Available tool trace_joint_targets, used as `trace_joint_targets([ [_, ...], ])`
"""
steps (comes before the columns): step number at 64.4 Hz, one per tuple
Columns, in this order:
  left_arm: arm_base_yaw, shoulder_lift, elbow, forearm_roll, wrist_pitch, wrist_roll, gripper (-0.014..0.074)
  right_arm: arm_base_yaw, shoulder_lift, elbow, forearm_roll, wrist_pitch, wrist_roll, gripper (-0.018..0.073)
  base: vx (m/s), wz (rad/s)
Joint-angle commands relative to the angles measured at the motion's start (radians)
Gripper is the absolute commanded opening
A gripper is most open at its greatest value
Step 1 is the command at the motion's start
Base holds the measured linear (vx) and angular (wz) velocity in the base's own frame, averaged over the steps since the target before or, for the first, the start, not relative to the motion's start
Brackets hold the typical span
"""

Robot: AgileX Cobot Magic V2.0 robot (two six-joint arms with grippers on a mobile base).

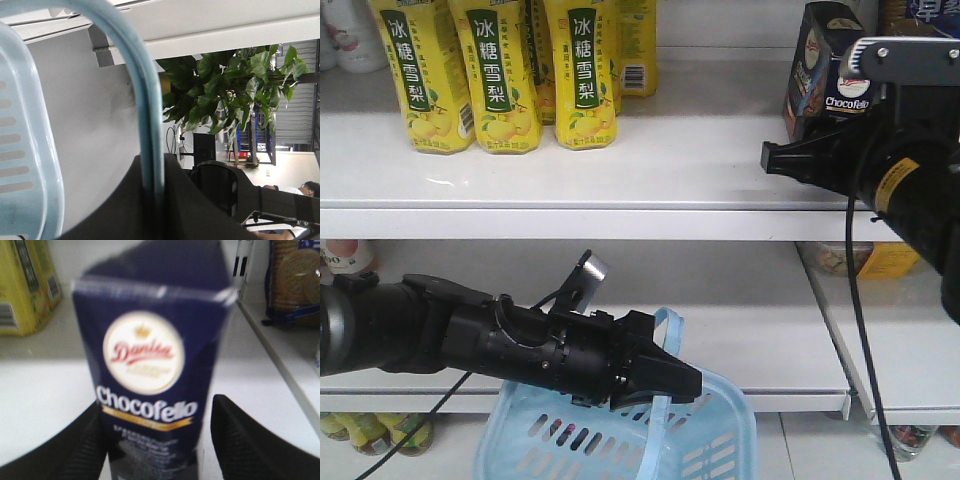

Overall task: Left arm holds basket, right arm returns cookies
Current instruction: 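Carry the box up and place it upright on the upper shelf, then open the right gripper and withdraw it from the box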

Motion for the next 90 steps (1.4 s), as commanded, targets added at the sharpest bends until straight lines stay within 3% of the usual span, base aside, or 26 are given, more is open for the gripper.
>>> trace_joint_targets([
  [1, 0.003, -0.049, -0.026, -0.066, 0.037, 0.036, -0.0006, -0.001, -0.072, -0.031, -0.018, 0.015, 0.002, 0.0435, 0.00, 0.00],
  [14, 0.003, -0.049, -0.026, -0.066, 0.037, 0.036, -0.0006, -0.001, -0.158, -0.031, 0.062, -0.027, -0.039, 0.0435, 0.00, 0.00],
  [36, 0.003, -0.049, -0.026, -0.066, 0.037, 0.036, -0.0006, 0.001, -0.306, -0.001, 0.227, -0.123, -0.216, 0.0435, 0.00, 0.00],
  [62, 0.003, -0.049, -0.026, -0.066, 0.037, 0.036, -0.0006, 0.001, -0.704, 0.175, 0.323, -0.164, -0.453, 0.0435, 0.00, 0.00],
  [72, 0.003, -0.049, -0.026, -0.066, 0.037, 0.036, -0.0006, 0.001, -0.881, 0.286, 0.518, -0.131, -0.650, 0.0435, 0.00, 0.00],
  [76, 0.003, -0.049, -0.026, -0.066, 0.037, 0.036, -0.0006, 0.001, -0.947, 0.329, 0.622, -0.080, -0.781, 0.0435, 0.00, 0.00],
  [83, 0.003, -0.049, -0.026, -0.066, 0.037, 0.036, -0.0006, 0.001, -1.057, 0.388, 0.838, 0.058, -1.019, 0.0435, 0.00, 0.00],
  [90, 0.003, -0.049, -0.026, -0.066, 0.037, 0.036, -0.0006, 0.001, -1.135, 0.444, 1.087, 0.108, -1.228, 0.0431, 0.00, 0.00],
])
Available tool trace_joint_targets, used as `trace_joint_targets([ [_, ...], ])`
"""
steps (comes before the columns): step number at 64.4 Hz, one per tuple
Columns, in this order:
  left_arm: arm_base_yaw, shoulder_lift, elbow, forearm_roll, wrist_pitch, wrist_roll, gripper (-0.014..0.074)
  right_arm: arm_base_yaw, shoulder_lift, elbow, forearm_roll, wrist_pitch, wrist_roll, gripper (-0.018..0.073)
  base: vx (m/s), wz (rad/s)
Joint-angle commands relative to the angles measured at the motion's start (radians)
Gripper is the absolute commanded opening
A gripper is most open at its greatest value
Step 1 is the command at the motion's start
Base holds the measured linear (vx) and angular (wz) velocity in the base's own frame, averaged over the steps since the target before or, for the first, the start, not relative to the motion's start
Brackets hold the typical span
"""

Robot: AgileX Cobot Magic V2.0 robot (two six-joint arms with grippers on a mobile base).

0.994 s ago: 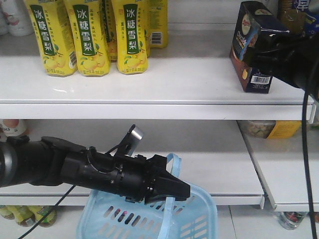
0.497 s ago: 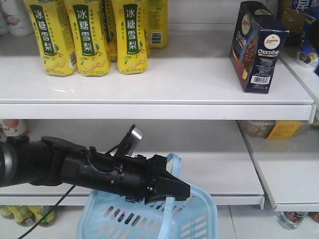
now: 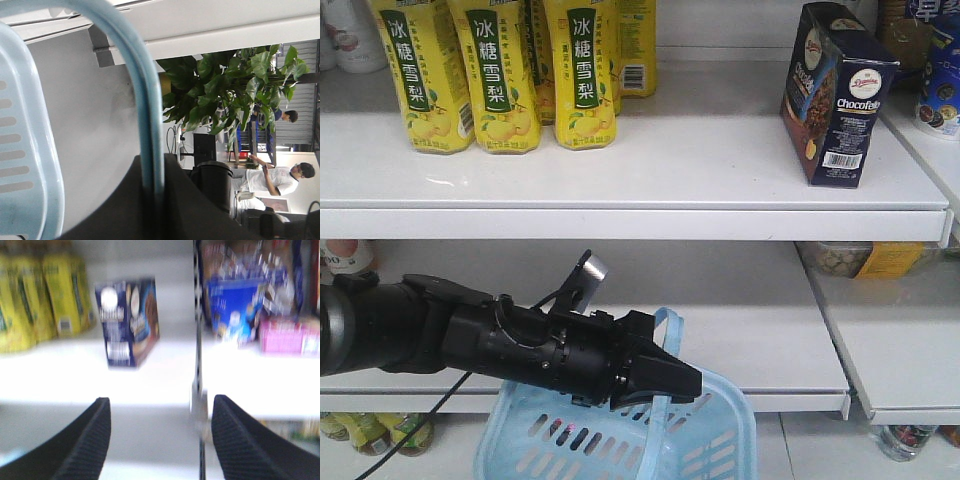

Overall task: Left arm holds basket, right arm returns cookies
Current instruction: 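Open the right gripper and withdraw it from the box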

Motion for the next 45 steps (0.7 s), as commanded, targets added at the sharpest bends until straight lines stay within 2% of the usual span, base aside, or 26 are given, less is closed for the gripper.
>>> trace_joint_targets([
  [1, 0.003, -0.049, -0.026, -0.066, 0.038, 0.036, -0.0006, 0.000, -0.050, 0.027, 0.215, -0.003, -0.214, 0.0429, 0.00, 0.00],
  [5, 0.003, -0.049, -0.026, -0.066, 0.038, 0.036, -0.0006, 0.000, -0.085, 0.073, 0.356, -0.022, -0.341, 0.0418, 0.00, 0.00],
  [11, 0.003, -0.049, -0.026, -0.066, 0.038, 0.036, -0.0006, -0.001, -0.111, 0.141, 0.487, -0.058, -0.510, 0.0398, 0.00, 0.00],
  [18, 0.003, -0.049, -0.026, -0.066, 0.038, 0.036, -0.0006, -0.001, -0.120, 0.195, 0.554, -0.137, -0.653, 0.0374, 0.00, 0.00],
  [26, 0.003, -0.049, -0.026, -0.066, 0.038, 0.036, -0.0006, -0.001, -0.120, 0.226, 0.559, -0.208, -0.657, 0.0338, 0.00, 0.00],
  [34, 0.003, -0.049, -0.026, -0.066, 0.038, 0.036, -0.0006, -0.001, -0.120, 0.237, 0.556, -0.196, -0.653, 0.0277, 0.00, 0.00],
  [38, 0.003, -0.049, -0.026, -0.066, 0.038, 0.036, -0.0006, -0.001, -0.120, 0.237, 0.556, -0.182, -0.652, 0.0223, 0.00, 0.00],
  [45, 0.003, -0.049, -0.026, -0.066, 0.038, 0.036, -0.0006, -0.001, -0.120, 0.237, 0.556, -0.177, -0.649, 0.0073, 0.00, 0.00],
])
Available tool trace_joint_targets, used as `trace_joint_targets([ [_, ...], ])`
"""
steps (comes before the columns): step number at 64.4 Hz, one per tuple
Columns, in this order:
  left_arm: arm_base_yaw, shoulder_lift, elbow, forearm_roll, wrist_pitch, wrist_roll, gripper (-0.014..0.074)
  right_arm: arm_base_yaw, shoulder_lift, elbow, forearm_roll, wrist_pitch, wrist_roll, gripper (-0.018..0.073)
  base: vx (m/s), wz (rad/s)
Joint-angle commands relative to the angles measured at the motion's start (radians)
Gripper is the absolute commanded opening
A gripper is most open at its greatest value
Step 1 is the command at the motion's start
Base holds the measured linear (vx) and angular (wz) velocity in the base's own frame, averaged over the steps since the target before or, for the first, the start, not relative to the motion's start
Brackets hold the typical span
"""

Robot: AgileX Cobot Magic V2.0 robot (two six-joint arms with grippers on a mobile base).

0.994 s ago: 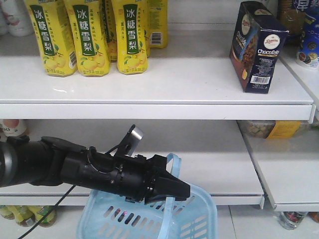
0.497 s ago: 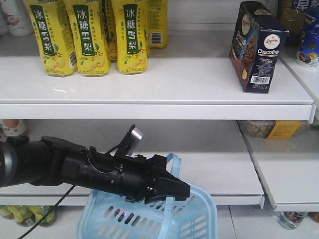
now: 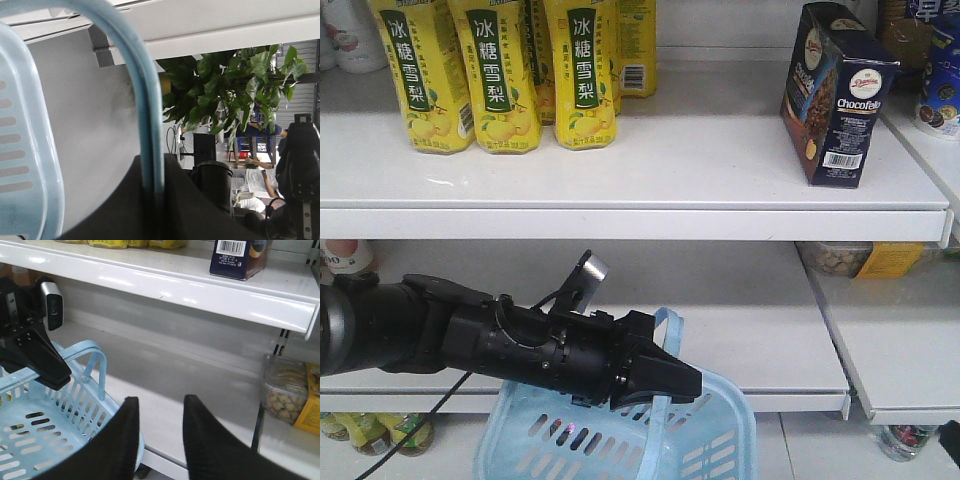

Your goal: Left arm holds basket, right arm returns cookies

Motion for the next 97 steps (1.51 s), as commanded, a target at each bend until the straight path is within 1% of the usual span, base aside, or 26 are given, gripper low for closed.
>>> trace_joint_targets([
  [1, 0.003, -0.049, -0.026, -0.066, 0.038, 0.036, -0.0006, -0.001, 0.012, -0.026, -0.006, -0.065, -0.002, 0.0052, 0.00, 0.00],
  [4, 0.003, -0.049, -0.026, -0.066, 0.038, 0.036, -0.0006, -0.001, 0.012, -0.026, -0.006, -0.065, -0.002, -0.0017, 0.00, 0.00],
  [42, 0.003, -0.049, -0.026, -0.066, 0.038, 0.036, -0.0006, -0.001, 0.012, -0.026, -0.006, -0.065, -0.002, -0.0008, 0.00, 0.00],
  [55, -0.009, -0.052, -0.026, -0.060, 0.038, 0.036, -0.0006, -0.001, 0.012, -0.026, -0.006, -0.065, -0.002, -0.0008, 0.00, 0.00],
  [61, -0.009, -0.080, -0.026, -0.024, 0.046, 0.037, -0.0006, -0.001, 0.012, -0.026, -0.006, -0.065, -0.002, -0.0008, 0.00, 0.00],
  [64, -0.009, -0.114, -0.026, 0.013, 0.043, 0.048, -0.0006, -0.001, 0.012, -0.026, -0.006, -0.065, -0.002, -0.0008, 0.00, 0.00],
  [66, -0.009, -0.129, -0.026, 0.041, 0.042, 0.069, -0.0006, -0.001, 0.012, -0.026, -0.006, -0.065, -0.002, -0.0008, 0.00, 0.00],
  [67, -0.009, -0.150, -0.026, 0.071, 0.042, 0.083, -0.0006, -0.001, 0.012, -0.026, -0.006, -0.065, -0.002, -0.0008, 0.00, 0.00],
  [69, -0.009, -0.174, -0.026, 0.094, 0.039, 0.104, -0.0006, -0.001, 0.012, -0.026, -0.006, -0.065, -0.002, -0.0008, 0.00, 0.00],
  [71, -0.009, -0.207, -0.026, 0.138, 0.035, 0.126, -0.0006, -0.001, 0.012, -0.026, -0.006, -0.065, -0.002, -0.0008, 0.00, 0.00],
  [75, -0.010, -0.267, -0.022, 0.179, 0.023, 0.133, -0.0006, -0.001, 0.012, -0.026, -0.006, -0.065, -0.002, -0.0008, 0.00, 0.00],
  [81, -0.021, -0.369, 0.023, 0.186, -0.029, 0.133, -0.0006, -0.001, 0.012, -0.026, -0.006, -0.065, -0.002, -0.0008, 0.00, 0.00],
  [87, -0.036, -0.476, 0.104, 0.186, -0.126, 0.133, -0.0006, -0.001, 0.012, -0.026, -0.006, -0.065, -0.002, -0.0008, 0.00, 0.00],
  [94, -0.066, -0.625, 0.227, 0.189, -0.279, 0.133, -0.0006, -0.001, 0.012, -0.026, -0.006, -0.065, -0.002, -0.0008, 0.00, 0.00],
  [97, -0.079, -0.689, 0.277, 0.204, -0.360, 0.133, -0.0006, -0.001, 0.012, -0.026, -0.006, -0.065, -0.002, -0.0008, 0.00, 0.00],
])
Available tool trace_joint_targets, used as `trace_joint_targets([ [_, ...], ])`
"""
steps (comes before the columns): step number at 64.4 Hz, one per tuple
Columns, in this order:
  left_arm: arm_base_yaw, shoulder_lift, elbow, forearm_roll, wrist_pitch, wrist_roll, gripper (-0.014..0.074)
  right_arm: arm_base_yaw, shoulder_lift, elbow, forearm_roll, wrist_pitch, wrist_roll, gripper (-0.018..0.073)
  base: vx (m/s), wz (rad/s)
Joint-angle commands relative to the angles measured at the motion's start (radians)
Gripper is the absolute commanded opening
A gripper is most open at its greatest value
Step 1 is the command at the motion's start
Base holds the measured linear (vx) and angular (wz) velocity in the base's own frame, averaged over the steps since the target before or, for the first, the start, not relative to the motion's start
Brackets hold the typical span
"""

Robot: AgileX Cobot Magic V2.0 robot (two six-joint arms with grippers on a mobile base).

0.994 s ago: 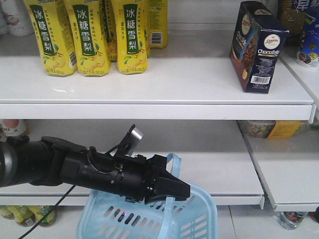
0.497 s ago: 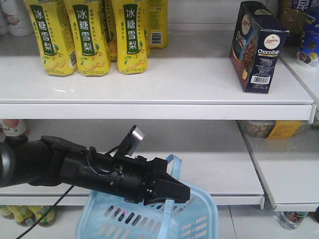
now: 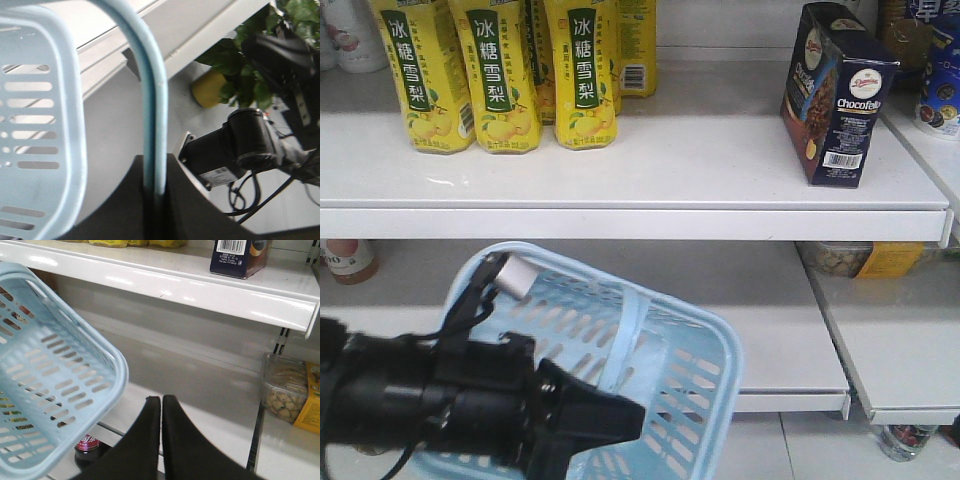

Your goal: Left arm holds basket, right arm returns cookies

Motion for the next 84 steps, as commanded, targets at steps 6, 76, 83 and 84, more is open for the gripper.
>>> trace_joint_targets([
  [6, -0.043, -0.248, 0.136, 0.010, -0.239, 0.013, -0.0006, -0.001, 0.012, -0.026, -0.006, -0.068, -0.002, -0.0008, 0.00, 0.00],
  [76, 0.234, -1.102, 0.722, 1.395, -0.757, -1.179, -0.0006, -0.001, 0.012, -0.026, -0.006, -0.068, -0.002, -0.0008, 0.00, 0.00],
  [83, 0.315, -1.150, 0.722, 1.438, -0.725, -1.171, -0.0006, -0.001, 0.012, -0.026, -0.006, -0.068, -0.002, -0.0008, 0.00, 0.00],
  [84, 0.324, -1.159, 0.722, 1.448, -0.720, -1.171, -0.0006, -0.001, 0.012, -0.026, -0.006, -0.068, -0.002, -0.0008, 0.00, 0.00],
])
